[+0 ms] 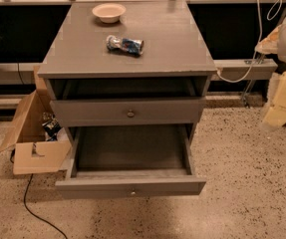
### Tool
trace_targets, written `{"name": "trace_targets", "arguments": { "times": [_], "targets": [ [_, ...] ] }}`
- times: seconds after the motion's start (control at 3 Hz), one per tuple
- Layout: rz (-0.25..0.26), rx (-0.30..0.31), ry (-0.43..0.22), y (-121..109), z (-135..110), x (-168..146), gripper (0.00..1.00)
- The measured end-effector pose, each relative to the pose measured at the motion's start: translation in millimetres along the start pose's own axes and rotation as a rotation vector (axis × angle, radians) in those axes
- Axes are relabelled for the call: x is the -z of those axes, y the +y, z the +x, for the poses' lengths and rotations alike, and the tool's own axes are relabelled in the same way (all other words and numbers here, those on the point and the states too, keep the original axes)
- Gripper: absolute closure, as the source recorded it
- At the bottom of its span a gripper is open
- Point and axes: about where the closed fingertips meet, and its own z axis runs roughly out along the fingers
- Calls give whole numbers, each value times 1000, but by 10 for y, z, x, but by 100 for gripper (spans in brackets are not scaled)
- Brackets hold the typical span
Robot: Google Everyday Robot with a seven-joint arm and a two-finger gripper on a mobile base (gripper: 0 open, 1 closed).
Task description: Close middle drawer
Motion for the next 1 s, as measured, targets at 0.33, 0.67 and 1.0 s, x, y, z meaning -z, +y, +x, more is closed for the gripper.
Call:
{"name": "trace_targets", "arguments": {
  "times": [0.33,0.67,1.0],
  "targets": [
    [0,0,0,0,0,0,0],
    [-4,4,-25,4,-16,-84,0],
    [-60,-1,-91,219,-74,-639,0]
  ]
}}
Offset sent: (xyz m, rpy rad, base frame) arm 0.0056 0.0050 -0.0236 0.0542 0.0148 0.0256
